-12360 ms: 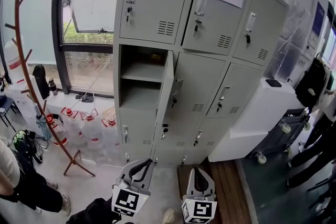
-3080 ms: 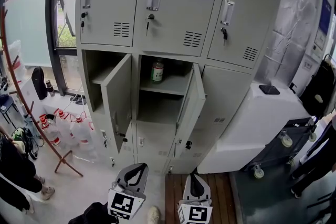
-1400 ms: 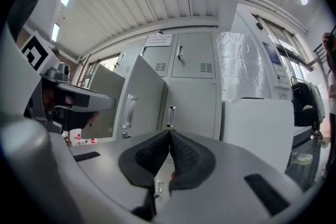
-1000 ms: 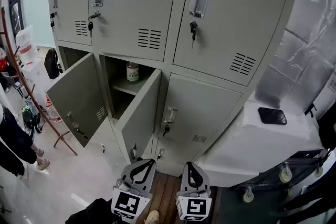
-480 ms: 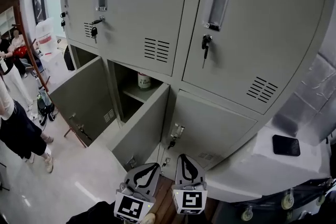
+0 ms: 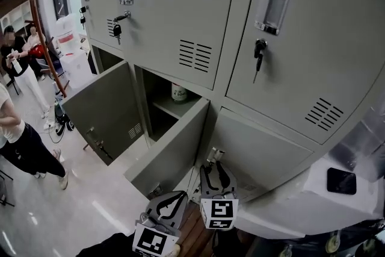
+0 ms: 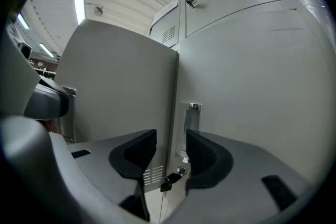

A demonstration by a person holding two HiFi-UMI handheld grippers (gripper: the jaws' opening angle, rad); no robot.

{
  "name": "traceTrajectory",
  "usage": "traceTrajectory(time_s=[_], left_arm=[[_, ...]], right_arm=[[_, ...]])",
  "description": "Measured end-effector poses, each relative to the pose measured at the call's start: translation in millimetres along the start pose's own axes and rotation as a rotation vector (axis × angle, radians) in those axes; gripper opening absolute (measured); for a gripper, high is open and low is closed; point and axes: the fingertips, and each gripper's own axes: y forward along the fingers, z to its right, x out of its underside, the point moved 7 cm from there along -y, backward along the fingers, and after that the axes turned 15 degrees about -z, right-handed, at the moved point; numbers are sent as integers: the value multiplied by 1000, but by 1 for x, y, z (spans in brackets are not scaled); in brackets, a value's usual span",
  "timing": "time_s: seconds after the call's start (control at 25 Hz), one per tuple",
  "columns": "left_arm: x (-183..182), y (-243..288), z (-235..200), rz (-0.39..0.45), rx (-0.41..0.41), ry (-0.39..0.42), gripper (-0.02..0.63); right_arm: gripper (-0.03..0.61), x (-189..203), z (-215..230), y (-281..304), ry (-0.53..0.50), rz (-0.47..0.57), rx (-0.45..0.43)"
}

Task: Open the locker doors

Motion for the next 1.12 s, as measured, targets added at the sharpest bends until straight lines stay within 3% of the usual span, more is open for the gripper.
traceTrajectory(time_s=[0.84, 1.12], left_arm=[[1, -16, -4, 12, 13, 10, 23], [2, -22, -6, 19, 14, 10, 23]], right_arm=[[201, -1, -7, 33, 8, -59, 16], [166, 3, -17, 19, -4, -62, 22]])
